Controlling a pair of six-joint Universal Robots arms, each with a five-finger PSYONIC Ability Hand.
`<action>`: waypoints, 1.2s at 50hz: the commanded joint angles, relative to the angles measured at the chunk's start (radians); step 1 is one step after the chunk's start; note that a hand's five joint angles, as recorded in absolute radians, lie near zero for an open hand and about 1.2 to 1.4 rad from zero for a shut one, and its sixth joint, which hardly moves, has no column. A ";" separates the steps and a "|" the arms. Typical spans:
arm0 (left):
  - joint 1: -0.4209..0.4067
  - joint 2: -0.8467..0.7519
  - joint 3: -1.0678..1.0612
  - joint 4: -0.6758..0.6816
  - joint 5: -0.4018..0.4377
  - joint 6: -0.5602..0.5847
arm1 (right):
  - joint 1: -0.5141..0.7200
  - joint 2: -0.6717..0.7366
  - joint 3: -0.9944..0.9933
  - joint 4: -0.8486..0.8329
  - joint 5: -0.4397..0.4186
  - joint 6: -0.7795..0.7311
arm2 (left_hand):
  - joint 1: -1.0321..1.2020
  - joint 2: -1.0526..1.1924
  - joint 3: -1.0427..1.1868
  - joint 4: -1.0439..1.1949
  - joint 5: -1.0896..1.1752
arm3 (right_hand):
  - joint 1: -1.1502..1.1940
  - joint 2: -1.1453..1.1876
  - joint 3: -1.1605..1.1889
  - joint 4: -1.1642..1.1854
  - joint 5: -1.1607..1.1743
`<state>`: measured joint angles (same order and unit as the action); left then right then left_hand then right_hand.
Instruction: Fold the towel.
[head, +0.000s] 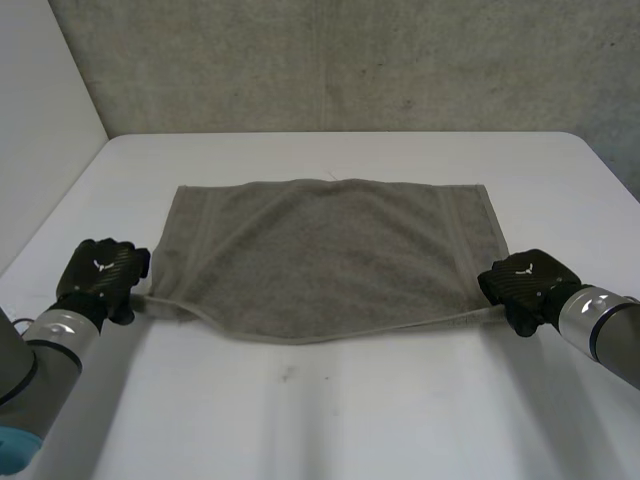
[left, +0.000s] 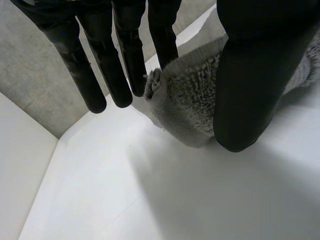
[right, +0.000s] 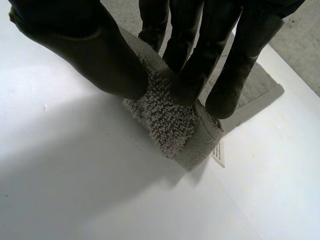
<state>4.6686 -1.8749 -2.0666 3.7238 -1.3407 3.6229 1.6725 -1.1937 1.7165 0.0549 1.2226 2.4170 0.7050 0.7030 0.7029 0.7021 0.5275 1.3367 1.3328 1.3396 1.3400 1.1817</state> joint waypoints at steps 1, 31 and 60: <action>-0.011 0.059 -0.030 -0.050 0.000 0.000 | 0.004 -0.001 0.003 0.000 0.001 -0.001 | 0.201 0.203 0.204 0.204 0.204 | 0.060 0.063 0.057 0.056 0.040; 0.007 0.051 -0.047 -0.079 0.069 0.003 | -0.014 -0.078 -0.005 0.086 0.000 -0.009 | 0.691 0.693 0.693 0.694 0.694 | 0.060 0.063 0.057 0.056 0.040; 0.171 0.732 -0.167 -0.552 0.305 -0.003 | -0.336 -0.471 0.039 0.638 -0.254 -0.421 | 0.691 0.693 0.693 0.694 0.694 | 0.060 0.063 0.057 0.056 0.040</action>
<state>4.8170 -1.1178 -2.2349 3.1415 -1.0742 3.6193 1.4218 -1.6612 1.7994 0.6484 1.0644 2.0572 1.2021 1.2175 1.2166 1.2170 1.0331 1.3367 1.3328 1.3396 1.3400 1.1817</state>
